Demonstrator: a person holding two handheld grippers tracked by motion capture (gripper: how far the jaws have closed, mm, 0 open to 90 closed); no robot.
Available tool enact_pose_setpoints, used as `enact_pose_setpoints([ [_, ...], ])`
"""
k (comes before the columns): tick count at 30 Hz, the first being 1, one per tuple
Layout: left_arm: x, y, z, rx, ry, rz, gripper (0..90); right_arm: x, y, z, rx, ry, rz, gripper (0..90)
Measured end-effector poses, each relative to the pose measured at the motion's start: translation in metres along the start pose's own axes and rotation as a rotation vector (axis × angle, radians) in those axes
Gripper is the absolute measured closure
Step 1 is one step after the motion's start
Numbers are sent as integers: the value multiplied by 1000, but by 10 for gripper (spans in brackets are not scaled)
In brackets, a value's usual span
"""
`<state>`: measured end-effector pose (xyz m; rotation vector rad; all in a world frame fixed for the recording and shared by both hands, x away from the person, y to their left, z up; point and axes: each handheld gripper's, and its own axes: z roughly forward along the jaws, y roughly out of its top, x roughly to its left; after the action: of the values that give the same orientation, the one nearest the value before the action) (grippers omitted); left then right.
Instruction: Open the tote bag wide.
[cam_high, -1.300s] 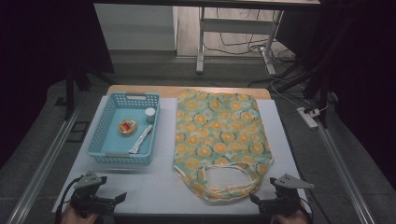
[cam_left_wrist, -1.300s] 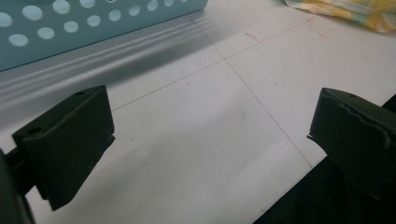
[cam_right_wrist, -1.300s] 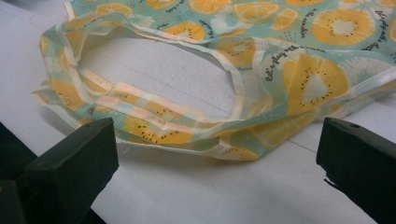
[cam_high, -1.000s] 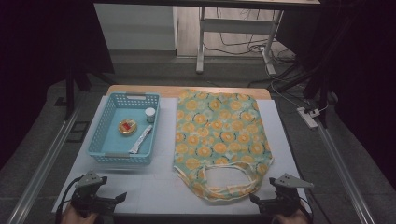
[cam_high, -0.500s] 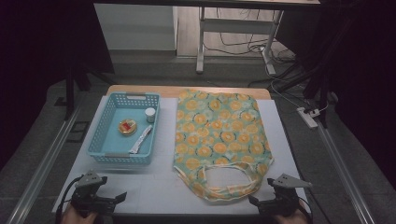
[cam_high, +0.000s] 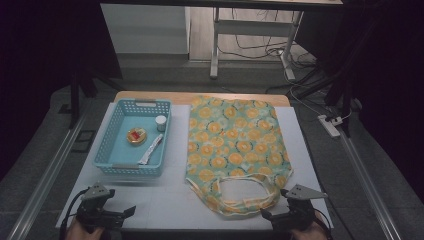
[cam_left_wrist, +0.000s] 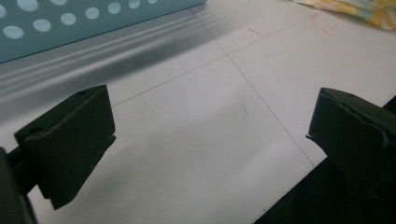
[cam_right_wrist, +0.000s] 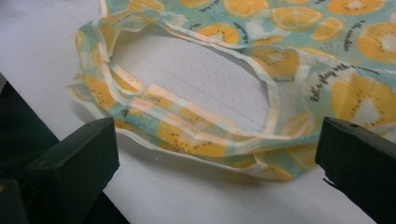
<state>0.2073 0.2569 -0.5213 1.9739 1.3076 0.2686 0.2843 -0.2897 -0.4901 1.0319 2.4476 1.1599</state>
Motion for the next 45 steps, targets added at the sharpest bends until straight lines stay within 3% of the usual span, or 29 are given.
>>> enact_pose_setpoints([
  [8, 0, 0, 0, 1, -3, 3, 8, 7, 9, 11, 32, 21, -24, 0],
  [20, 0, 0, 1, 4, -6, 1, 9, 14, 26, 41, 101, 54, -111, 0],
  [28, 0, 0, 1, 8, -8, 4, 10, 19, 26, 58, 168, 106, -159, 82],
  [30, 0, 0, 1, 8, -7, 4, 11, 21, 25, 62, 187, 118, -181, 147],
  [31, 0, 0, 1, 8, -6, 3, 11, 21, 24, 64, 209, 138, -196, 237],
  [34, 0, 0, 1, 8, -6, 3, 12, 22, 23, 66, 229, 164, -218, 383],
  [35, 0, 0, 1, 8, -6, 3, 12, 22, 23, 66, 229, 164, -218, 383],
  [36, 0, 0, 1, 9, -5, 4, 12, 22, 24, 64, 226, 165, -231, 512],
  [37, 0, 0, 1, 9, -5, 5, 12, 22, 25, 63, 225, 179, -233, 576],
  [39, 0, 1, 1, 10, -5, 6, 13, 22, 25, 63, 224, 189, -233, 608],
  [40, 0, 0, 1, 9, -5, 7, 14, 22, 24, 63, 242, 191, -238, 694],
  [43, 0, 0, 1, 9, -7, 6, 14, 22, 25, 61, 230, 192, -242, 758],
  [45, 0, 0, 1, 9, -8, 5, 14, 24, 30, 53, 176, 183, -236, 811],
])
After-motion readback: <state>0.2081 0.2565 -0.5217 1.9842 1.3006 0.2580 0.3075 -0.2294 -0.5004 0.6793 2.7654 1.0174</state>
